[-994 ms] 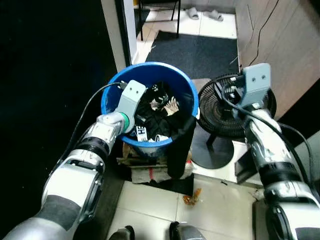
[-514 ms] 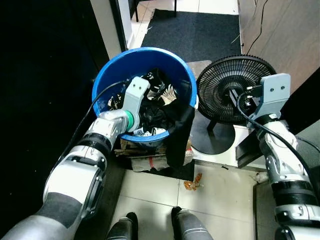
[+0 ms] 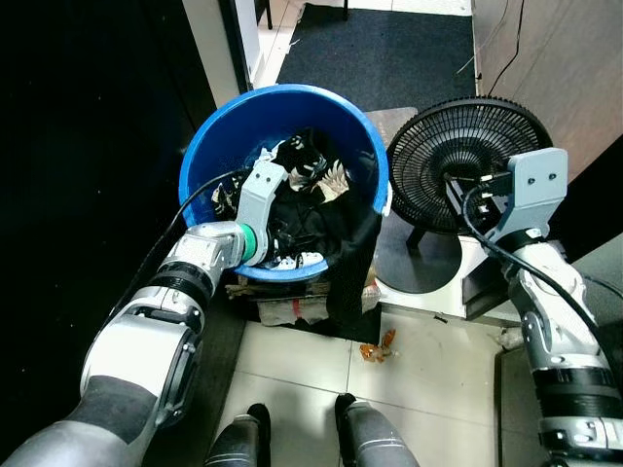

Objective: Clothes washing

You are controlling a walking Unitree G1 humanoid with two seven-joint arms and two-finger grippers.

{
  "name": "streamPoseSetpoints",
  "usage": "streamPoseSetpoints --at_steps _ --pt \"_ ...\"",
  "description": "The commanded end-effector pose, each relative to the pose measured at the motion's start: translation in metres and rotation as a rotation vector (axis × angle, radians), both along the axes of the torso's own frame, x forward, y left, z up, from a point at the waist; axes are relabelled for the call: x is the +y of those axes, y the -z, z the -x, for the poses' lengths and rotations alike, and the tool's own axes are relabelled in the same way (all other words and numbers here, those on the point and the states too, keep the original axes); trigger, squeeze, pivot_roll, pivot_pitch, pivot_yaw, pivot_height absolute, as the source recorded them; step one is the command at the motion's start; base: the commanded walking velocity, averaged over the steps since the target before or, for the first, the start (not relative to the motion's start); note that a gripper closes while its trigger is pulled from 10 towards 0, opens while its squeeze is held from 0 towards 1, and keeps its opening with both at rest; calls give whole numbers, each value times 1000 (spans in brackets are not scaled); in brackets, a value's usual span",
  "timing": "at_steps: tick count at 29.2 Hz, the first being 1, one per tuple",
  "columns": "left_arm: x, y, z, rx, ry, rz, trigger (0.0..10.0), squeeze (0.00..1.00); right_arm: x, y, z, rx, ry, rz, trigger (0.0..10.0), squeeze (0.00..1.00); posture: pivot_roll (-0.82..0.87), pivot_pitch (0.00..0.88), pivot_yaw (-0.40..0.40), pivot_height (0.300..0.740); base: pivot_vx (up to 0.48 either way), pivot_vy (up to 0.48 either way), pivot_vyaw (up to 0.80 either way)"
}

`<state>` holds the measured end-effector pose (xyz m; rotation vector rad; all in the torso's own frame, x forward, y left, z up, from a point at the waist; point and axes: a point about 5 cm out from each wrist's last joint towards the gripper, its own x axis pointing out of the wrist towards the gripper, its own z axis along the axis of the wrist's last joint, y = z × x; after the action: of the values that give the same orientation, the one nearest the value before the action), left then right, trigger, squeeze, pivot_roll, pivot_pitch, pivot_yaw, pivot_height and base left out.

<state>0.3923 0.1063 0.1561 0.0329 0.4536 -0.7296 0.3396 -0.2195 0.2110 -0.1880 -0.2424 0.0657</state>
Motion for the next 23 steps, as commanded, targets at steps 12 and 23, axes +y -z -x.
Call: streamPoseSetpoints --at_steps 12,23 --pt "13 42 19 161 -15 22 0 0 2 -2 1 -1 2 -27 10000 0 -137 311 102 740 0 0 0" --pt "11 30 14 114 -17 65 0 0 2 -7 1 -12 3 -36 10000 0 -137 291 97 740 0 0 0"
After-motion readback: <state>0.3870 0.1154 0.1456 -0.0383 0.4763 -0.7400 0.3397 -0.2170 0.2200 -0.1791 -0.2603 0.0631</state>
